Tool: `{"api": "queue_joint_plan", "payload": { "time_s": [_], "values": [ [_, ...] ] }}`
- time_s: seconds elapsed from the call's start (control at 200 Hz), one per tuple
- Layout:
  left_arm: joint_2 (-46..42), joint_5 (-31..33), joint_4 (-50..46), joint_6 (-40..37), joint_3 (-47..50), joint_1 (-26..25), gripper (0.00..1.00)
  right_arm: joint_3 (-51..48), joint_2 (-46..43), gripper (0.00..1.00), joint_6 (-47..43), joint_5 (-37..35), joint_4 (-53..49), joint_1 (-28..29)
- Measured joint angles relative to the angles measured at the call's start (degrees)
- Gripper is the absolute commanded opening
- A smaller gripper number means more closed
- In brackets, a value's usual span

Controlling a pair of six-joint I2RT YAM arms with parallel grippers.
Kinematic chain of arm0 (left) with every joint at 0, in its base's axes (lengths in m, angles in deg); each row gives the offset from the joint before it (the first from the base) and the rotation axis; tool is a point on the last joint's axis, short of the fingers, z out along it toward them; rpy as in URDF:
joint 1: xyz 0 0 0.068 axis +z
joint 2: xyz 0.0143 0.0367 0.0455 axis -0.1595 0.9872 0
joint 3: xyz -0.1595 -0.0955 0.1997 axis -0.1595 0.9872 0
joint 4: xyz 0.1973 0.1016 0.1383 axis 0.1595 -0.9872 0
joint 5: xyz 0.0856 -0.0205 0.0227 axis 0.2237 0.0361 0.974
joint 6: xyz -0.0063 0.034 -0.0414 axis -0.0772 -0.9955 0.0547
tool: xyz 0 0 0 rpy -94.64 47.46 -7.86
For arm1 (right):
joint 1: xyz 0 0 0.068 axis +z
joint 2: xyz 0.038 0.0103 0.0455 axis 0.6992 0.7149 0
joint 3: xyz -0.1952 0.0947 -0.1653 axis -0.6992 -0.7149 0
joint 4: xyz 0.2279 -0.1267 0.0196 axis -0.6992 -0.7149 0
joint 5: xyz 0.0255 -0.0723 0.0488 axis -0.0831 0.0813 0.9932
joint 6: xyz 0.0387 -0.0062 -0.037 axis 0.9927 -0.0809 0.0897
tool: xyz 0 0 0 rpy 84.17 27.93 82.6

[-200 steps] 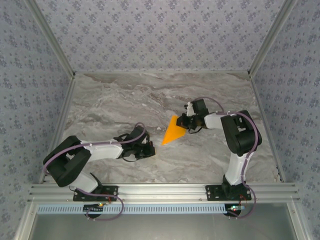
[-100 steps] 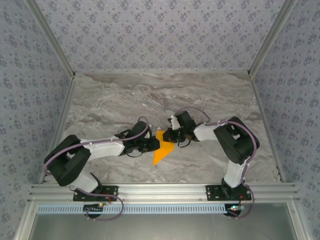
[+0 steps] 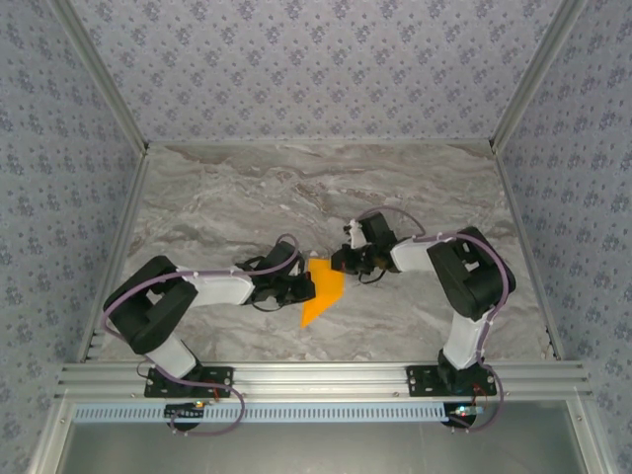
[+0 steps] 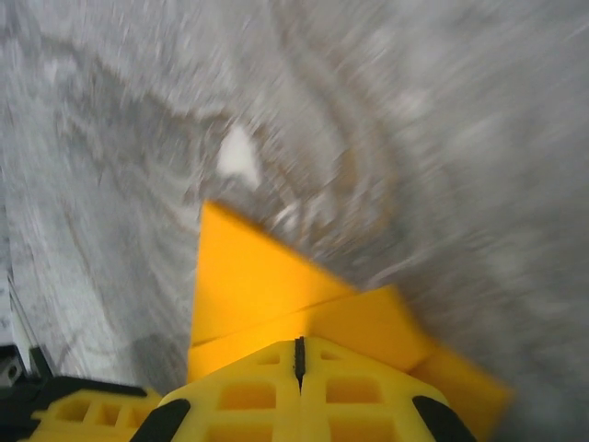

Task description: Fold a paper plane with a square sheet of paper (pick it up from the middle)

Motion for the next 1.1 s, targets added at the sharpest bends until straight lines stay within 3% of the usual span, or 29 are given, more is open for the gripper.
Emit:
{"api": "queue_joint_plan", "payload": {
  "time_s": [0.25, 0.335, 0.415, 0.615, 0.899, 1.099],
  "values": [
    [0.0, 0.0, -0.1, -0.1, -0.1, 0.0, 0.0, 3.4, 0.4, 0.13, -0.4, -2.5, -3.0, -6.3],
    [0.0, 0.0, -0.5, -0.3, -0.5, 0.0, 0.12, 3.3, -2.3, 0.21, -0.1, -4.2, -5.0, -5.6],
    [-0.1, -0.2, -1.4, -0.5, -0.9, 0.0, 0.33, 1.9, -6.3, 0.28, 1.2, -5.8, -5.3, -4.3],
    [-5.4, 0.5, -3.1, -0.9, -2.5, 1.0, 0.6, -5.0, -15.1, 0.41, 6.9, -8.3, -4.9, -0.9],
    [-14.6, 4.6, -3.5, 0.0, -0.5, 4.3, 0.8, -7.9, -15.7, 0.47, 14.4, -10.8, -3.6, 5.6],
    [-17.0, 7.6, -6.6, -0.7, 1.9, 4.7, 0.92, -5.8, -10.8, 0.45, 17.2, -11.4, -1.7, 8.6]
  ]
}}
